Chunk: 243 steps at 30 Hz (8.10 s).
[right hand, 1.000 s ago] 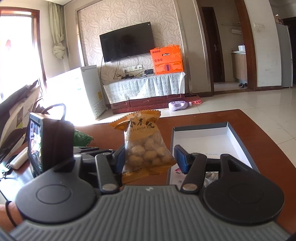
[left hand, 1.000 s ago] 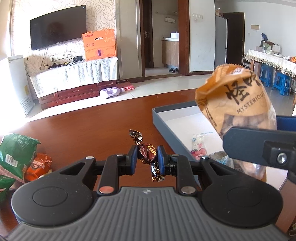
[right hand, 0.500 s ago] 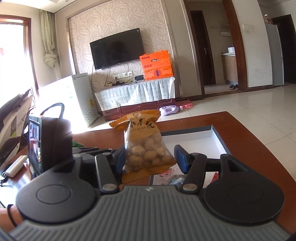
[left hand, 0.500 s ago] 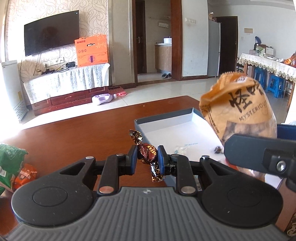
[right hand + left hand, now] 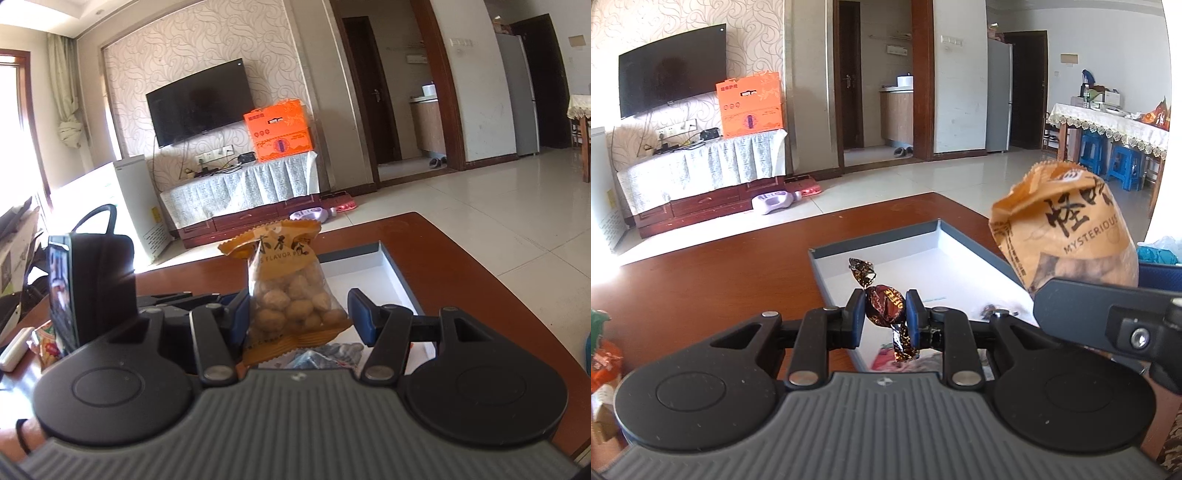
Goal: Organize snacks
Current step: 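Open the left tool to drop the chocolate while right tool releases the peanut bag, then move both open tools back to the snack pile, then grasp the gold-wrapped cake with right tool while left tool grasps the orange wafer pack, then carry the gold cake and orange wafer pack over the grey box with both tools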
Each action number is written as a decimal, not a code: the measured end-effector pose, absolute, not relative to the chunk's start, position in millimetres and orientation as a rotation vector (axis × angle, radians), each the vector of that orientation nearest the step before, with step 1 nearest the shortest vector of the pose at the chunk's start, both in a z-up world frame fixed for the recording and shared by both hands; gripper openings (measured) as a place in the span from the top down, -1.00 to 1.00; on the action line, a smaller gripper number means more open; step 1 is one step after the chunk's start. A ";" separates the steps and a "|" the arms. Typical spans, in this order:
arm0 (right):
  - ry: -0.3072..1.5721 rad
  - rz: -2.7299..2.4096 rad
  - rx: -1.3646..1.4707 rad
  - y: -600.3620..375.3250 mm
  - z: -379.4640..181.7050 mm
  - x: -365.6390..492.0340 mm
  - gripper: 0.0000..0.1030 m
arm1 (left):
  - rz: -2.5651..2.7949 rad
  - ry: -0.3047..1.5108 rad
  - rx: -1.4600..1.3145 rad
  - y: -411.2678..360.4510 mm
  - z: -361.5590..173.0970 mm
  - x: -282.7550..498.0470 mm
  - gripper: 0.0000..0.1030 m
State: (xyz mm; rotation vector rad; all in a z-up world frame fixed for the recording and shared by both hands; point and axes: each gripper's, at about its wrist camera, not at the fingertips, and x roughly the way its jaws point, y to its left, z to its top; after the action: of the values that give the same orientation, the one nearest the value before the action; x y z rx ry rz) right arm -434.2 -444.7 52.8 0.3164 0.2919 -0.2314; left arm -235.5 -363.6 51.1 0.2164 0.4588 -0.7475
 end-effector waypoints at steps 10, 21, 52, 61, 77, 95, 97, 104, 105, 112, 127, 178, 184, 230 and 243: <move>0.285 -0.276 0.363 -460.8 45.4 -439.6 -0.14 | -0.792 0.443 0.244 -399.4 45.2 -227.6 0.47; 0.292 -0.283 0.425 -470.8 40.5 -436.2 -0.14 | -0.823 0.503 0.272 -435.2 29.9 -174.7 0.47; 0.339 -0.271 0.449 -479.9 34.5 -422.2 -0.14 | -0.885 0.481 0.408 -424.8 9.3 -182.4 -0.25; 0.390 -0.279 0.442 -478.7 28.0 -407.6 -0.14 | -0.966 0.430 0.454 -380.8 10.8 -214.4 -0.35; 0.417 -0.367 0.439 -473.7 17.1 -397.6 -0.32 | -0.993 0.429 0.432 -315.9 16.6 -233.7 -0.36; 0.333 -0.199 0.375 -412.7 33.8 -375.1 -0.33 | -0.697 0.467 0.350 -208.8 42.9 -199.4 -0.36; 0.337 -0.178 0.376 -404.7 34.3 -369.1 -0.33 | -0.641 0.482 0.328 -185.8 48.5 -191.9 -0.36; 0.413 -0.070 0.316 -363.1 28.4 -344.5 -0.33 | -0.478 0.485 0.298 -113.2 64.2 -172.1 -0.37; 0.438 -0.049 0.292 -354.3 26.3 -340.5 -0.33 | -0.458 0.494 0.295 -105.8 63.6 -168.5 -0.37; 0.551 0.069 0.180 -307.8 14.8 -316.6 -0.33 | -0.386 0.536 0.254 -76.7 61.9 -151.7 -0.39; 0.649 0.202 0.041 -239.9 3.4 -268.6 -0.39 | -0.350 0.535 0.248 -48.6 66.1 -142.7 -0.54; 0.705 0.134 -0.016 -280.0 8.2 -278.0 0.04 | -0.436 0.657 0.218 -128.7 2.9 -50.7 -0.66; 0.700 0.132 -0.026 -279.1 6.5 -276.4 0.04 | -0.461 0.670 0.172 -119.9 2.8 -43.2 -0.06; 0.455 0.011 0.097 -316.1 46.8 -314.8 0.06 | -0.510 0.523 0.360 -167.4 26.9 -123.4 -0.03; 0.416 -0.008 0.112 -327.1 56.1 -329.3 0.06 | -0.544 0.491 0.378 -190.7 35.7 -136.1 -0.03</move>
State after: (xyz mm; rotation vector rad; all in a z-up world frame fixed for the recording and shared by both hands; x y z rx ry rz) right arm -329.3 -327.1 56.1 0.1117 0.4157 -0.0077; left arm -136.1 -190.7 35.7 0.3782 0.4906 -0.5439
